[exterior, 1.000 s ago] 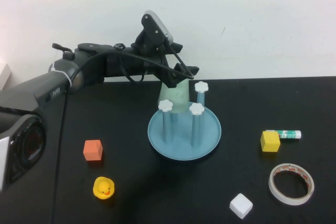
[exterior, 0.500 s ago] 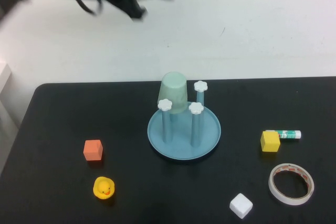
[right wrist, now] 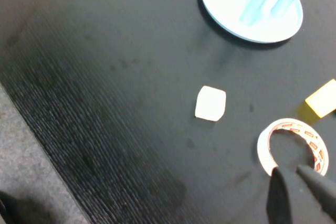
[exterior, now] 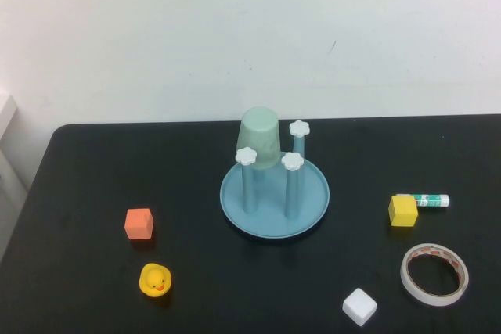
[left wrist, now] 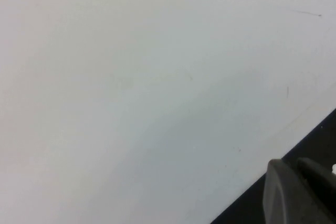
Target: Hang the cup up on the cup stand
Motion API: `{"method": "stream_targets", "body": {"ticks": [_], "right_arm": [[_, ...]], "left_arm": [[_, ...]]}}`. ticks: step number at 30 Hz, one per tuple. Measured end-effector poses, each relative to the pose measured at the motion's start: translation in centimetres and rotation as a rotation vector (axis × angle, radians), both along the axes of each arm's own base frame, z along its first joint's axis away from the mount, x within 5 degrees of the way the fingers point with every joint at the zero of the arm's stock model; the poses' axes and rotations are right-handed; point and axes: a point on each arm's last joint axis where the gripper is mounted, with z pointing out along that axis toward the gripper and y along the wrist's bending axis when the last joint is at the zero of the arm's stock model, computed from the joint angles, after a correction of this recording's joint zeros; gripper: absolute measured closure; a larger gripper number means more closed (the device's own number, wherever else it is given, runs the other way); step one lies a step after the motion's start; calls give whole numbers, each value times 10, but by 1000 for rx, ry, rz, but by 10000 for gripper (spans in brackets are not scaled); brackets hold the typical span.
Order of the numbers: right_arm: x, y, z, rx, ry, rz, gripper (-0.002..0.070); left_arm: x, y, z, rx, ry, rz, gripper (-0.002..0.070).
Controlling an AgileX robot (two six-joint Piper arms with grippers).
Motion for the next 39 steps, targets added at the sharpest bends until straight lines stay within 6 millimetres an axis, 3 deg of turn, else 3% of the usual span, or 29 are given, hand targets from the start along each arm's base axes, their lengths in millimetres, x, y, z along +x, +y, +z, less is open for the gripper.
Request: {"method": "stream_targets", "body": {"ticks": [4, 9, 19, 31, 32, 39], "right_arm": [[0, 0, 0, 0, 0, 0, 676], [0, 0, 0, 0, 0, 0, 676], [0, 0, 0, 0, 0, 0, 676], [0, 0, 0, 0, 0, 0, 676], [0, 0, 0, 0, 0, 0, 676], [0, 0, 0, 0, 0, 0, 676]], "left_arm": [[-41, 14, -12, -56, -72, 46, 675], [-80, 30, -46, -157, -188, 122, 675], [-124, 47, -126, -146, -220, 177, 675], [-198, 64, -221, -129, -212, 157, 675], [-206, 65, -239, -122, -201, 149, 675], [-214, 66, -283, -89, -155, 140, 675]]}}
